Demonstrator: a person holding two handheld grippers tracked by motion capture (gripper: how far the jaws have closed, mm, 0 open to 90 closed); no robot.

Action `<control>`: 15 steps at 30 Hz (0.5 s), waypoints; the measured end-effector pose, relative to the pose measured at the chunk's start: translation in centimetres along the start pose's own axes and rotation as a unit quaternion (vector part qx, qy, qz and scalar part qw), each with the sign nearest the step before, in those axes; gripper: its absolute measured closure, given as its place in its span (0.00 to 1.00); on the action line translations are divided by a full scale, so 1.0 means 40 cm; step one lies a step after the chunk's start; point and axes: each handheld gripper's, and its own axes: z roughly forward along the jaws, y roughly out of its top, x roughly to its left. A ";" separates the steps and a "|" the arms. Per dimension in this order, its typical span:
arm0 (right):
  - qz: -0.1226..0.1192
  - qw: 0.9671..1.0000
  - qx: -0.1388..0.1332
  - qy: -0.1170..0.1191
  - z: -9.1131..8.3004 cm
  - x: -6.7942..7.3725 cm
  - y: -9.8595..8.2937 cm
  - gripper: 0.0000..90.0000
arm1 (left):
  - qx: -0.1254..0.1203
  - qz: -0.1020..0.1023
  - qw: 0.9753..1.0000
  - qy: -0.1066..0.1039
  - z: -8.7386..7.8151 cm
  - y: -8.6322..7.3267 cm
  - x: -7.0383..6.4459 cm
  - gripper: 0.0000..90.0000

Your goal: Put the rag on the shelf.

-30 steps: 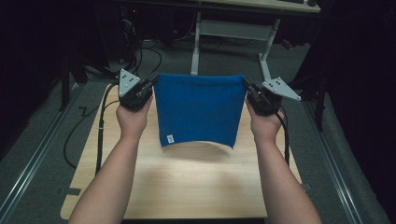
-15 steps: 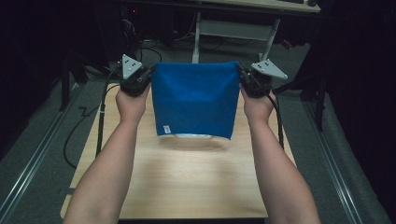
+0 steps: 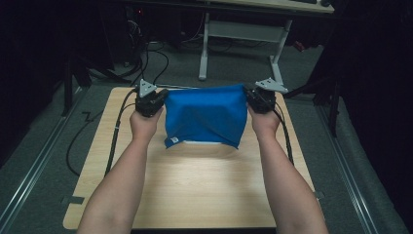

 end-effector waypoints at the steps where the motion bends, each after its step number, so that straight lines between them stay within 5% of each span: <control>1: -0.002 1.000 0.003 0.001 0.005 0.000 -0.011 0.98 | 0.004 -0.002 1.000 -0.001 0.002 -0.010 0.001 0.97; 9: 0.012 1.000 0.024 0.012 0.020 0.008 -0.086 0.98 | 0.039 -0.016 0.999 -0.015 0.007 -0.073 -0.003 0.97; 15: 0.012 0.999 0.037 0.016 0.026 0.011 -0.123 0.98 | 0.043 -0.025 0.999 -0.019 0.004 -0.100 -0.009 0.97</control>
